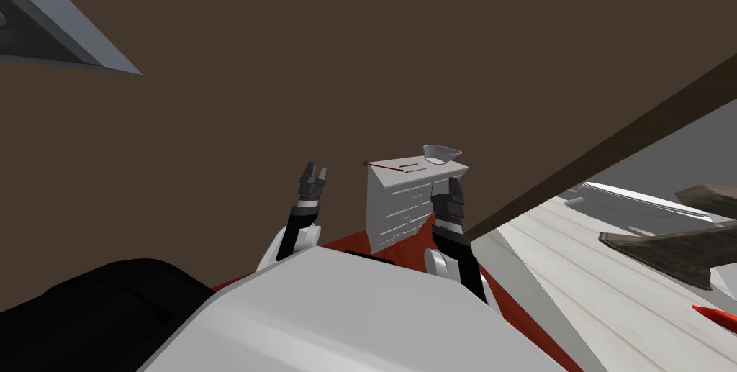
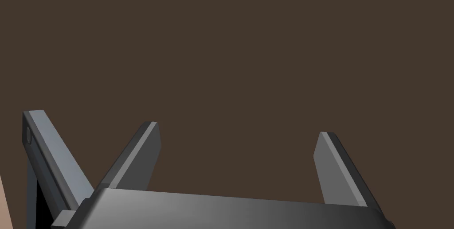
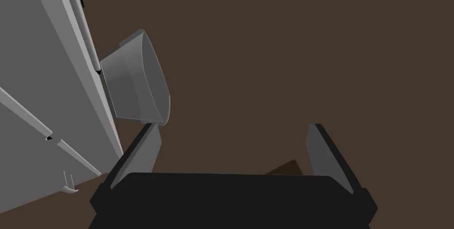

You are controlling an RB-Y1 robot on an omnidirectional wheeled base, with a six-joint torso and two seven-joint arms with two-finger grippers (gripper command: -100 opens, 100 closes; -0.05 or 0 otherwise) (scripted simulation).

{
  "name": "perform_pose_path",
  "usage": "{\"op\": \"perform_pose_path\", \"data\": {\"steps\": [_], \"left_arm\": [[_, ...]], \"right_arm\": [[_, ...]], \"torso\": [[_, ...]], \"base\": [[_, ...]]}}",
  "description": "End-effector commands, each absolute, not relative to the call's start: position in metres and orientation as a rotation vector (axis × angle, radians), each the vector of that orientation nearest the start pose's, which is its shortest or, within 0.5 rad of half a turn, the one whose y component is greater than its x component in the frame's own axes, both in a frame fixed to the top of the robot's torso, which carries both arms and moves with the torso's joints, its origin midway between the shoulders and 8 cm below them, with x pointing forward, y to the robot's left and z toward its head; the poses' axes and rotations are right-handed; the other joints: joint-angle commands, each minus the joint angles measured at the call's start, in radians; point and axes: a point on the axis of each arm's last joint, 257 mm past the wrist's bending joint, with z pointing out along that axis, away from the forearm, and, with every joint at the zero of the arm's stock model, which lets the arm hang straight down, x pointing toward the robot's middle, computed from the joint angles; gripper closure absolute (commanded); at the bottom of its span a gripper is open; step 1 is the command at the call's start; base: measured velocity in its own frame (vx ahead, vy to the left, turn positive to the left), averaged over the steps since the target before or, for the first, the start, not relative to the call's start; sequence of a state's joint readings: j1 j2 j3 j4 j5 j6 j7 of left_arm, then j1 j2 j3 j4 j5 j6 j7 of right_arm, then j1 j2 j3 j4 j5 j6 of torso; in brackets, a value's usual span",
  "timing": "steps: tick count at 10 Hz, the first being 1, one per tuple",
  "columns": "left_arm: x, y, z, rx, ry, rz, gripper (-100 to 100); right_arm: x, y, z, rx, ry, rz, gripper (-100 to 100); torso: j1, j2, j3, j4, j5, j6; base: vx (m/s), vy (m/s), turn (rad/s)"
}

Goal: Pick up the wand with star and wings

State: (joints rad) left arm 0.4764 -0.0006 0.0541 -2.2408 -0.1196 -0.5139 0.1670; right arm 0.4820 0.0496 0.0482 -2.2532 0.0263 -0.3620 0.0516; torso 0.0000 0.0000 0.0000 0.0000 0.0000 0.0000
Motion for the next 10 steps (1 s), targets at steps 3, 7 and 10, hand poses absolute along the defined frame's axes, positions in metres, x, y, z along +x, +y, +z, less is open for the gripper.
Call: {"op": "perform_pose_path", "data": {"steps": [3,7,10], "left_arm": [[0.351,0.282,0.017,-0.648,0.643,-1.336,0],[0.351,0.282,0.017,-0.648,0.643,-1.336,0],[0.351,0.282,0.017,-0.648,0.643,-1.336,0]], "right_arm": [[0.376,-0.260,-0.005,0.671,0.785,1.220,-100],[0.384,-0.254,0.001,0.511,0.862,1.120,-100],[0.396,-0.250,0.003,0.382,0.910,1.006,-100]], "torso": [[0.002,0.002,0.001,0.000,0.000,0.000],[0.008,0.005,0.003,0.001,0.002,0.000],[0.009,0.007,0.004,0.002,0.002,0.000]], "base": [[-0.035,0.044,0.020],[-0.076,0.119,0.041],[-0.109,0.144,0.064]]}}
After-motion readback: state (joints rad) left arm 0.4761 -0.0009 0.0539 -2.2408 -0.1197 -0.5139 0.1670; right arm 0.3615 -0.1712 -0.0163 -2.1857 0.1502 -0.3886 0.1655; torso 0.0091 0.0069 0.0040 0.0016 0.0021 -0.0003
